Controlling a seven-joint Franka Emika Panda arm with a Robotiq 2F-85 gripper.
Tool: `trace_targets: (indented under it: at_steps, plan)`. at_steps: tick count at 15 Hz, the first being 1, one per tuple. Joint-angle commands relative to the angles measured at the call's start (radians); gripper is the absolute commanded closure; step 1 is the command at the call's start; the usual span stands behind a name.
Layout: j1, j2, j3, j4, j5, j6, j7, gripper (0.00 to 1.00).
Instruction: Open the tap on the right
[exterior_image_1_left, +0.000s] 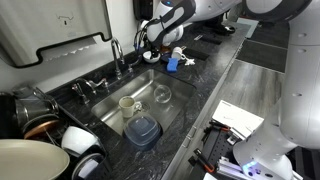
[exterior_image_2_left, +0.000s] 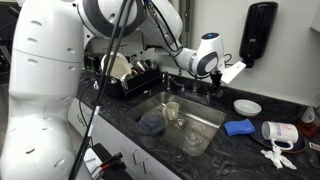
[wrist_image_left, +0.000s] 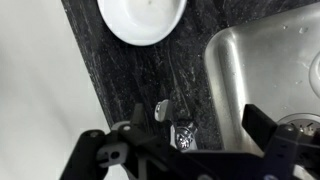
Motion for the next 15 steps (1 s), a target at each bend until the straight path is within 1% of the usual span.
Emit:
trace_targets:
  at_steps: [1, 4, 8, 10, 12, 13, 15]
  plan:
    - [-0.079, 0.042, 0.082, 0.011, -0.012, 0.076, 0.011, 0.00]
    - [-0.141, 0.074, 0.154, 0.033, 0.006, 0.096, -0.023, 0.00]
    - [-0.225, 0.107, 0.255, 0.059, 0.036, 0.082, -0.075, 0.00]
    - [-0.279, 0.120, 0.321, 0.072, 0.073, 0.051, -0.123, 0.00]
    - [-0.324, 0.128, 0.372, 0.090, 0.123, -0.022, -0.169, 0.00]
    - [-0.334, 0.129, 0.383, 0.095, 0.144, -0.061, -0.187, 0.00]
    - [-0.316, 0.117, 0.352, 0.107, 0.157, -0.160, -0.180, 0.00]
